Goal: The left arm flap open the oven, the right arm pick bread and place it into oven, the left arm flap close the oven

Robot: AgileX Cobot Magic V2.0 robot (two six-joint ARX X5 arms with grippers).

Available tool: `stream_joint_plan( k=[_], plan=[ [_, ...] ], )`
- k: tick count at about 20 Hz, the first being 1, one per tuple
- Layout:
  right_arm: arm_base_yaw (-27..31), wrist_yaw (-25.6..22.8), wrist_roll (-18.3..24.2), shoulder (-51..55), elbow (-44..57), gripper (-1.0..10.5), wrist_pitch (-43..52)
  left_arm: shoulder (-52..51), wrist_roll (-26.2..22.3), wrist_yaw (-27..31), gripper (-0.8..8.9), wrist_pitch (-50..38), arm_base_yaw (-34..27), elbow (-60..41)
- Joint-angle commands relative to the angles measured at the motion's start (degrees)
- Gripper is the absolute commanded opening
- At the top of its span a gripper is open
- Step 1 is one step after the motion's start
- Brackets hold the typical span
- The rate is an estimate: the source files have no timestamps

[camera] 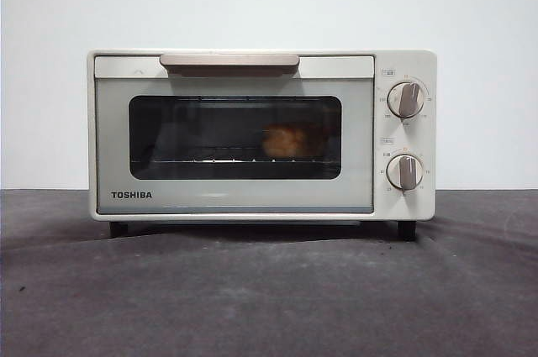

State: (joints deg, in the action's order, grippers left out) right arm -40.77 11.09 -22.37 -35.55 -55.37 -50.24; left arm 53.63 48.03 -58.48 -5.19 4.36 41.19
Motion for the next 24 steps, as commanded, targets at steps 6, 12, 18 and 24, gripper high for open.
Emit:
stream_joint_plan(
  k=[6,12,18,24],
  plan=[
    [-0.35,-0.85,3.89,-0.28,-0.98,3.6,1.44,-14.14,-20.26,8.52,0.16,26.97,0.70,0.87],
    [-0.35,-1.07,7.82,-0.35,-0.98,1.1,1.33,-23.47,-30.84,18.93,0.16,36.44,0.70,0.87],
    [-0.35,-3.32,9.46,-1.09,-0.98,0.2,1.42,-27.08,-32.15,18.91,0.16,36.72,0.70,0.87],
    [-0.35,-3.23,9.35,-1.03,-0.98,0.2,1.42,-28.06,-32.17,18.91,0.17,36.72,0.68,0.87]
  ],
)
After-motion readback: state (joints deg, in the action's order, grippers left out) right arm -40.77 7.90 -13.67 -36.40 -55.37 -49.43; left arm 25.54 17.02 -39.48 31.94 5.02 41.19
